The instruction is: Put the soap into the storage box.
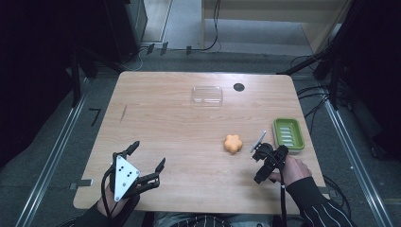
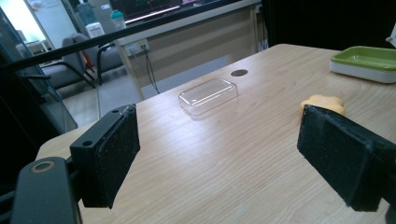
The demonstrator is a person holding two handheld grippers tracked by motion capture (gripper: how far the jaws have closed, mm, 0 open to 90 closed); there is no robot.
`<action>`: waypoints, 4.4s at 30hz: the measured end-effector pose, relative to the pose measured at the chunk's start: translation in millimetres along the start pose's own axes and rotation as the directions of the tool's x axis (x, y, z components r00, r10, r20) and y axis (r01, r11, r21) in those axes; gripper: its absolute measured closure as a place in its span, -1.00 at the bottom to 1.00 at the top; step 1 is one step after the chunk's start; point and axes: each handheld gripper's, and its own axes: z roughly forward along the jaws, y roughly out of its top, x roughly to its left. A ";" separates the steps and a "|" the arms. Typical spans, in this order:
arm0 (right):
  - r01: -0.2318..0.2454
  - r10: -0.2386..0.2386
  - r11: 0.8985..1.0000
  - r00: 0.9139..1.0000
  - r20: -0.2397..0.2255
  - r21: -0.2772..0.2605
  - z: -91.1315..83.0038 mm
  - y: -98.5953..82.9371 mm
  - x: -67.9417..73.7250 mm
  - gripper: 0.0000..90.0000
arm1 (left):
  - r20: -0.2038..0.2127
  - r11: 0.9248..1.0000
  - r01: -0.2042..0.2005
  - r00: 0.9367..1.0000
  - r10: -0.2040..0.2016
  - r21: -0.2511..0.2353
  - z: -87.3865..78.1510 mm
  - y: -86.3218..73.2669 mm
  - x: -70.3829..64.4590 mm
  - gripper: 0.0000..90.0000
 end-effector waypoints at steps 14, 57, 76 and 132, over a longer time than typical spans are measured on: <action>0.005 -0.005 1.000 1.000 -0.019 -0.014 1.2 26.4 0.6 -1.00 | -0.001 1.000 0.004 1.000 -0.004 -0.002 -0.6 -0.4 0.7 -0.70; -0.073 0.064 0.994 0.991 -0.117 -0.079 9.9 104.9 -10.2 -0.91 | -0.004 1.000 0.004 1.000 -0.004 -0.007 -2.2 -1.1 1.7 -0.70; -0.066 0.057 0.996 0.991 -0.125 -0.067 16.2 111.5 -8.5 -0.12 | -0.005 1.000 0.005 1.000 -0.005 -0.006 -2.2 -1.1 1.7 -0.70; -0.127 0.120 0.977 0.991 -0.053 -0.173 -24.8 61.0 -43.2 -0.11 | -0.007 1.000 0.005 1.000 -0.005 -0.006 -2.3 -0.7 1.1 -0.70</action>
